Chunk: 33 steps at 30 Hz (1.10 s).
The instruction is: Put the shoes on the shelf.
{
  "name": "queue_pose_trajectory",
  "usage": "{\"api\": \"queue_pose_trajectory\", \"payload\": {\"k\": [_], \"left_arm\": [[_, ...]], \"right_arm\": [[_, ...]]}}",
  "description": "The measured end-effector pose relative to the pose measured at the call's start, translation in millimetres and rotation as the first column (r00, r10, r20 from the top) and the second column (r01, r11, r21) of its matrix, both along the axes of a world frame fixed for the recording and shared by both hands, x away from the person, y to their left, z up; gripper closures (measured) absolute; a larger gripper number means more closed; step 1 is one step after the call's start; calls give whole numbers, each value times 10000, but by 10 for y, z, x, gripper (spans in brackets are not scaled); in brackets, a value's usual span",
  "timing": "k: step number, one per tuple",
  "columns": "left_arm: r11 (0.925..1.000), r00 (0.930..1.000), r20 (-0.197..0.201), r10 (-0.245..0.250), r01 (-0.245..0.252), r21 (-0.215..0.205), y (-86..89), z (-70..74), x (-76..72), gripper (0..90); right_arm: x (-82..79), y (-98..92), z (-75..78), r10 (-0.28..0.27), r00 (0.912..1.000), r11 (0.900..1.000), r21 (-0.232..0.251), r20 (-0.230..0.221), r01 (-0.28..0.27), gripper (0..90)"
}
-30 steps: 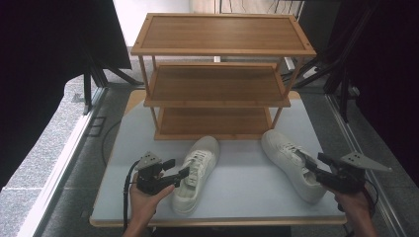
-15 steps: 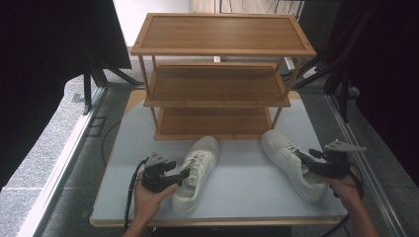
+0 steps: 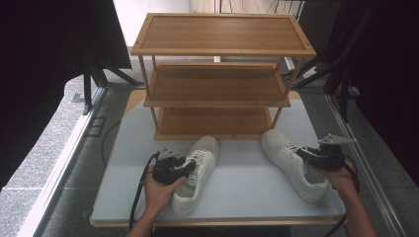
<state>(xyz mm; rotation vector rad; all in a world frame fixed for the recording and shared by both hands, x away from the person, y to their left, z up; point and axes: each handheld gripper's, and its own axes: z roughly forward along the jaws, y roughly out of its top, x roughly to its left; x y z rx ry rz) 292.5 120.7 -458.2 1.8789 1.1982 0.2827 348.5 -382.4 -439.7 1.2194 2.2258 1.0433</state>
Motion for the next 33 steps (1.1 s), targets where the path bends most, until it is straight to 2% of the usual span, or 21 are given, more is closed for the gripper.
{"api": "queue_pose_trajectory", "payload": {"k": [5, 11, 12, 14, 15, 16, 17, 18, 19, 21, 22, 23, 24, 25, 26, 27, 28, 29, 31, 32, 33], "left_arm": [[9980, 9982, 532, 291, -320, 548, -41, 33, -38, 755], [9986, 9977, 674, 92, -127, 520, -2, 53, -27, 812], [9997, 9982, 602, 50, -66, 251, 37, 62, -24, 812], [9999, 9982, 606, 14, -21, 114, 64, 71, -31, 812], [10000, 9981, 608, -49, 51, -41, 90, 83, -43, 813], [9991, 9976, 692, -94, 123, -407, 142, 113, -73, 812], [9991, 9976, 692, -94, 123, -407, 142, 113, -73, 812], [9961, 9965, 839, -51, 124, -871, 198, 152, -108, 812], [9961, 9965, 839, -51, 124, -871, 198, 152, -108, 812], [9861, 9954, 953, -50, 207, -1650, 286, 219, -152, 811], [9785, 9948, 1014, -48, 255, -2049, 328, 250, -169, 811], [9695, 9942, 1078, -61, 323, -2431, 369, 279, -185, 811], [9510, 9936, 1128, -40, 386, -3067, 434, 327, -208, 811], [9510, 9936, 1128, -40, 386, -3067, 434, 327, -208, 811], [9395, 9930, 1182, -18, 422, -3399, 475, 362, -223, 811], [9321, 9920, 1259, 17, 440, -3595, 505, 389, -239, 811], [9206, 9900, 1408, 112, 447, -3879, 550, 436, -267, 811], [9206, 9900, 1408, 112, 447, -3879, 550, 436, -267, 810], [9040, 9876, 1546, 283, 408, -4256, 603, 482, -297, 810], [8955, 9868, 1583, 334, 408, -4431, 626, 497, -307, 810], [8822, 9874, 1554, 307, 463, -4686, 673, 526, -318, 809]], "right_arm": [[-9, 22, 2, -57, 9999, 9996, -278, 129, 60, 795], [-26, 12, 15, -197, 9995, 9997, -163, 235, 201, 829], [-33, 6, 19, -300, 9993, 9995, -98, 232, 302, 829], [-46, -3, 27, -395, 9989, 9992, 9, 260, 395, 830], [-72, -18, 43, -512, 9981, 9985, 216, 350, 504, 829], [-129, -37, 73, -728, 9960, 9952, 694, 515, 691, 829], [-129, -37, 73, -728, 9960, 9952, 694, 515, 691, 829], [-199, -63, 105, -811, 9950, 9878, 1376, 581, 724, 830], [-199, -63, 105, -811, 9950, 9878, 1376, 581, 724, 830], [-266, -73, 125, -788, 9948, 9777, 1997, 648, 644, 830], [-301, -69, 132, -774, 9942, 9730, 2230, 746, 590, 829], [-368, -60, 146, -814, 9926, 9629, 2641, 897, 551, 829], [-396, -56, 147, -904, 9911, 9568, 2846, 981, 592, 829], [-396, -56, 147, -904, 9911, 9568, 2846, 981, 592, 829], [-419, -56, 148, -984, 9901, 9504, 3043, 1003, 636, 829], [-485, -54, 134, -1198, 9867, 9268, 3687, 1098, 715, 829], [-499, -55, 124, -1194, 9876, 9133, 4015, 1022, 689, 829], [-499, -55, 124, -1194, 9876, 9133, 4015, 1022, 689, 829], [-516, -49, 132, -1017, 9912, 8976, 4374, 847, 547, 830], [-534, -37, 145, -941, 9916, 8938, 4462, 890, 447, 829], [-573, 3, 181, -854, 9914, 8881, 4586, 996, 304, 829]]}}
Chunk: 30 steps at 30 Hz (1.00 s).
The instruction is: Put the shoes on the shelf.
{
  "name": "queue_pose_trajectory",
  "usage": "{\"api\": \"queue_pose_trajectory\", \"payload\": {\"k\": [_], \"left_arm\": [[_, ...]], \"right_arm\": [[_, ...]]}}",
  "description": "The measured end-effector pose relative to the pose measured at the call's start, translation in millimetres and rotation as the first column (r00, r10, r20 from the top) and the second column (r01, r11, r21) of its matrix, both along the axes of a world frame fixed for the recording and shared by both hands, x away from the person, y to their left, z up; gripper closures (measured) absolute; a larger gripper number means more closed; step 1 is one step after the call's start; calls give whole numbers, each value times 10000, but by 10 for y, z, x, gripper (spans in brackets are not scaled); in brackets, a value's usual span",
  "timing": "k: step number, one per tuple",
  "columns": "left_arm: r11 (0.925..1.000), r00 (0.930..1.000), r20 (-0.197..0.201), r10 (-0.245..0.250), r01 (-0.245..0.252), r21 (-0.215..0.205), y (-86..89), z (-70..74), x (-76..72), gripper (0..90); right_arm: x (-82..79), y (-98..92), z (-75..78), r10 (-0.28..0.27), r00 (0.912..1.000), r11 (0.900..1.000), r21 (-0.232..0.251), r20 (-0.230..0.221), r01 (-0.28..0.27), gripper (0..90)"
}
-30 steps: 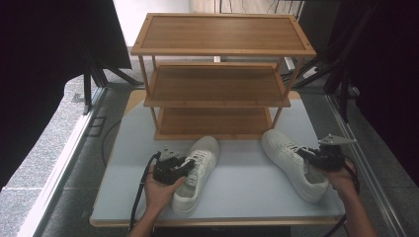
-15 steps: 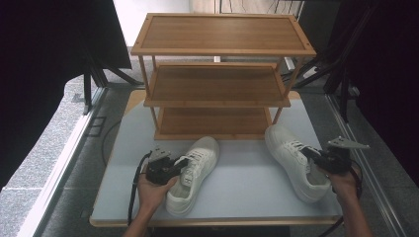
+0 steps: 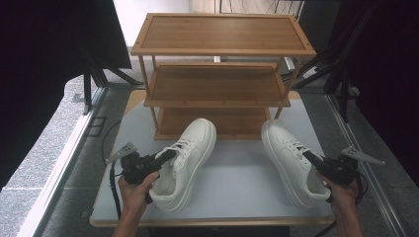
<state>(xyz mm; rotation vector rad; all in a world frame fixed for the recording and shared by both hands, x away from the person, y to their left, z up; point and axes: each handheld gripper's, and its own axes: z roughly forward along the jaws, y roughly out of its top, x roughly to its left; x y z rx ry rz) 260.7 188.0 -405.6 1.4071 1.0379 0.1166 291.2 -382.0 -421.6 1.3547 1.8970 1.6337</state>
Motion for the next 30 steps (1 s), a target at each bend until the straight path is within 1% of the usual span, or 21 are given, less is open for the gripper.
{"api": "queue_pose_trajectory", "payload": {"k": [1, 2, 3, 5, 6, 7, 8, 10, 11, 13, 14, 15, 16, 18, 19, 21, 23, 26, 28, 29, 30], "left_arm": [[9999, 10000, 39, 13, -12, -169, 24, 18, -10, 809], [9999, 10000, 39, 13, -12, -169, 24, 18, -10, 809], [9991, 9999, 122, 27, -22, -434, 52, 43, -31, 809], [9986, 9998, 174, 57, -48, -523, 63, 58, -43, 809], [9980, 9998, 206, 52, -39, -626, 76, 82, -57, 809], [9977, 9997, 250, 55, -38, -681, 80, 97, -59, 809], [9977, 9997, 250, 55, -38, -681, 80, 97, -59, 809], [9980, 9992, 385, 44, -20, -636, 88, 146, -57, 809], [9980, 9987, 511, 69, -37, -629, 94, 194, -54, 809], [9976, 9979, 638, 91, -46, -697, 104, 242, -50, 809], [9972, 9977, 677, 71, -20, -747, 110, 257, -46, 810], [9965, 9975, 695, 90, -31, -841, 111, 269, -42, 809], [9965, 9975, 695, 90, -31, -841, 111, 269, -42, 809], [9951, 9977, 678, 75, -7, -984, 115, 287, -28, 809], [9944, 9978, 665, 79, -9, -1053, 115, 301, -17, 810], [9937, 9978, 663, 94, -20, -1118, 114, 325, 0, 810], [9937, 9977, 661, 157, -82, -1120, 105, 379, 36, 809], [9935, 9976, 667, 180, -104, -1134, 97, 425, 75, 810], [9929, 9977, 654, 202, -123, -1185, 88, 465, 107, 810], [9930, 9973, 700, 204, -121, -1178, 77, 509, 133, 810], [9933, 9971, 729, 213, -128, -1151, 69, 534, 146, 810]], "right_arm": [[-6, 7, 8, 24, 10000, 10000, 25, 24, -24, 829], [-6, 7, 8, 24, 10000, 10000, 25, 24, -24, 829], [-36, 46, 43, 107, 9998, 9993, 362, 155, -113, 829], [-45, 56, 56, 124, 9998, 9988, 469, 160, -131, 829], [-70, 84, 86, 92, 9995, 9978, 660, 306, -112, 829], [-76, 92, 93, 69, 9993, 9974, 717, 369, -95, 829], [-76, 92, 93, 69, 9993, 9974, 717, 369, -95, 829], [-91, 116, 116, -18, 9990, 9953, 965, 456, -26, 829], [-96, 122, 126, -25, 9990, 9943, 1066, 453, -23, 829], [-108, 135, 158, -26, 9989, 9932, 1161, 478, -30, 829], [-111, 142, 177, -60, 9981, 9933, 1158, 611, -12, 829], [-115, 151, 199, -159, 9971, 9932, 1162, 748, 71, 829], [-115, 151, 199, -159, 9971, 9932, 1162, 748, 71, 829], [-131, 166, 259, -301, 9959, 9925, 1205, 854, 197, 829], [-133, 177, 303, -339, 9945, 9914, 1295, 993, 209, 829], [-136, 183, 320, -332, 9946, 9904, 1368, 986, 195, 829], [-122, 216, 382, -190, 9935, 9876, 1570, 1120, 12, 829], [-105, 244, 422, -190, 9930, 9863, 1650, 1168, -6, 829], [-79, 266, 484, -212, 9928, 9861, 1662, 1177, 14, 828], [-56, 283, 540, -246, 9922, 9843, 1767, 1222, 26, 828], [-48, 286, 561, -234, 9922, 9837, 1796, 1222, 11, 828]]}}
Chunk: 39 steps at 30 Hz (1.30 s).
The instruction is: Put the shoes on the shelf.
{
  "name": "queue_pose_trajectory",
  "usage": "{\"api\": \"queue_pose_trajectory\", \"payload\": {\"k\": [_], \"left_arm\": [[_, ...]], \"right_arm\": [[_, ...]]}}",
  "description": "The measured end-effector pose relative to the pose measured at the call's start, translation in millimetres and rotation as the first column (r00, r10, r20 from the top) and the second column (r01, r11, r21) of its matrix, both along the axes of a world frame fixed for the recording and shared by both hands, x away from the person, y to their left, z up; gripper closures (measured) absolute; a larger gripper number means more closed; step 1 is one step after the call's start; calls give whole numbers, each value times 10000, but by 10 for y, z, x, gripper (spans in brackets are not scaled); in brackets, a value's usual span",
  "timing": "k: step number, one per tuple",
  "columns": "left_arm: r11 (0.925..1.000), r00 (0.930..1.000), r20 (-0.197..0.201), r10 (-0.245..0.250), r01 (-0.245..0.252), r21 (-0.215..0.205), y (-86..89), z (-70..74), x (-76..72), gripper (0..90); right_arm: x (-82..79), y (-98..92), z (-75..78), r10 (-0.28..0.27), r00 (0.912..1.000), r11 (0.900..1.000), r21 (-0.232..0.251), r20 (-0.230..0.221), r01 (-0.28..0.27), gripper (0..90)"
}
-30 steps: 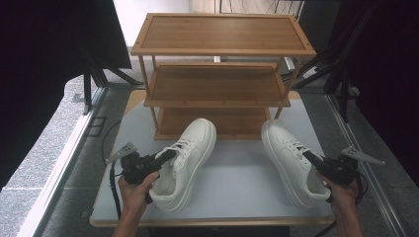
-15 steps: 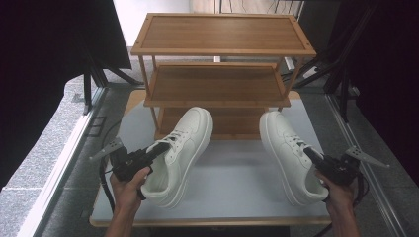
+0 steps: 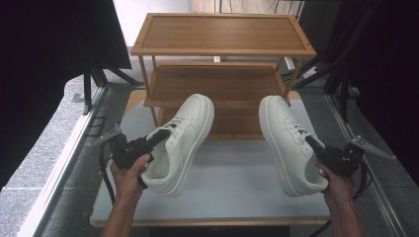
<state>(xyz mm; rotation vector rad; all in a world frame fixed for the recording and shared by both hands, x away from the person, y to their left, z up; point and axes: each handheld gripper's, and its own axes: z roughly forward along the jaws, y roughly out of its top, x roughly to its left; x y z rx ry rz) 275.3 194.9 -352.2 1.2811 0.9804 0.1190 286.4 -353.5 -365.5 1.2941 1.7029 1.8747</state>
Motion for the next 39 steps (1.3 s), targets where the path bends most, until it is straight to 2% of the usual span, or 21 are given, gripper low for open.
{"api": "queue_pose_trajectory", "payload": {"k": [8, 13, 17, 20, 23, 25, 32, 34, 37, 39], "left_arm": [[9998, 9997, 230, -17, 12, 219, -69, 176, 92, 811], [9989, 9991, 384, 182, -198, 427, -146, 290, 165, 812], [9981, 9985, 341, 423, -438, 437, -197, 327, 222, 812], [9974, 9979, 290, 575, -587, 414, -226, 353, 281, 812], [9978, 9978, 128, 653, -655, 126, -236, 361, 379, 811], [9976, 9976, 82, 689, -690, 94, -237, 364, 413, 812], [9944, 9950, -60, 999, -997, 338, -253, 396, 525, 811], [9926, 9932, -156, 1152, -1145, 397, -259, 402, 579, 812], [9912, 9917, -224, 1266, -1256, 422, -267, 415, 638, 812], [9905, 9913, -205, 1303, -1293, 462, -275, 436, 667, 813]], "right_arm": [[94, 67, 196, -119, 9999, 9999, 16, 67, 119, 828], [150, 144, 358, -314, 9992, 9995, 0, 228, 314, 828], [190, 193, 428, -394, 9989, 9991, -125, 238, 397, 828], [254, 251, 483, -469, 9989, 9989, -59, 60, 469, 827], [312, 299, 517, -660, 9978, 9978, -20, -44, 660, 828], [348, 321, 538, -735, 9972, 9973, -26, -102, 735, 828], [467, 431, 588, -1048, 9940, 9939, -393, -316, 1035, 827], [525, 491, 611, -1413, 9894, 9883, -626, -334, 1391, 827], [590, 522, 636, -1543, 9869, 9859, -725, -465, 1507, 827], [636, 536, 652, -1552, 9862, 9865, -624, -577, 1516, 827]]}}
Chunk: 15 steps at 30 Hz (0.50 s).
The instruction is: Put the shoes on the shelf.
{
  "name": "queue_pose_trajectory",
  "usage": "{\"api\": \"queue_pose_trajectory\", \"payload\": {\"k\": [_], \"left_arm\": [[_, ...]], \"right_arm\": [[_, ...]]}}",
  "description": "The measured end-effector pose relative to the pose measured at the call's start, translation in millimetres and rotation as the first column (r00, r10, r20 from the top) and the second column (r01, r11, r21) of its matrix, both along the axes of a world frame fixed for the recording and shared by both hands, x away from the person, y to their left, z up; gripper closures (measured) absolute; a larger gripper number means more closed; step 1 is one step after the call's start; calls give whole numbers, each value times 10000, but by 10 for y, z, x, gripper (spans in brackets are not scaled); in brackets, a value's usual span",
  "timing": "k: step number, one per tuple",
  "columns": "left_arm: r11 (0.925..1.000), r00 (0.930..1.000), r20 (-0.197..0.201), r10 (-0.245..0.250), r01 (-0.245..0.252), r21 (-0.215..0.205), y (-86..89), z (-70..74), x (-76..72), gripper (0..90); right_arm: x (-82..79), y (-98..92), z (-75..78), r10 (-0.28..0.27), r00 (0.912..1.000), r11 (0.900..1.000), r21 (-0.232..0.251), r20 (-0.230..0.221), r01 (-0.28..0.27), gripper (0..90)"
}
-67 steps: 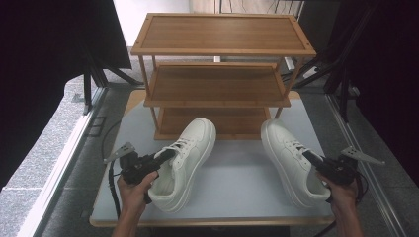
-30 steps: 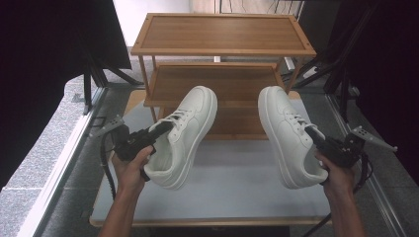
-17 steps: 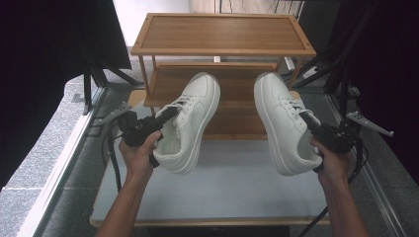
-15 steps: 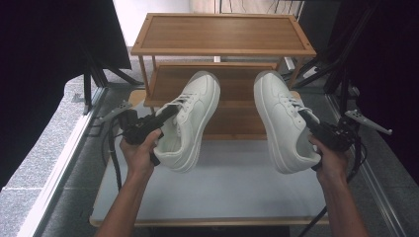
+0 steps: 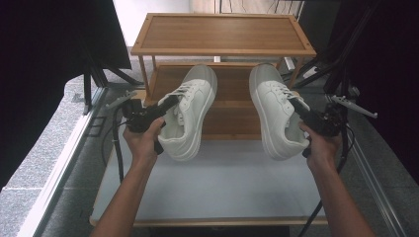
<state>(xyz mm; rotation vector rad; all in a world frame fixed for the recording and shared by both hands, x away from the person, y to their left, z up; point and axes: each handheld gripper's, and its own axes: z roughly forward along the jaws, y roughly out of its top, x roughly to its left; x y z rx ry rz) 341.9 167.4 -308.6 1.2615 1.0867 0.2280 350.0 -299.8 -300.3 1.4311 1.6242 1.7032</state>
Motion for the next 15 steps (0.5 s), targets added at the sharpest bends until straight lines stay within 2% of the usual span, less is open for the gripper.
{"api": "queue_pose_trajectory", "payload": {"k": [5, 9, 15], "left_arm": [[10000, 10000, 49, 70, -70, -25, -40, 57, 80, 813], [9999, 9999, 39, 136, -136, -38, -106, 93, 162, 813], [9997, 9997, 111, 212, -212, 70, -187, 165, 267, 813]], "right_arm": [[74, 33, 39, -118, 9999, 9997, 233, -80, 119, 827], [139, 127, 120, -195, 9998, 9998, -106, -25, 195, 826], [192, 184, 198, -190, 9998, 9998, -50, -9, 190, 826]]}}
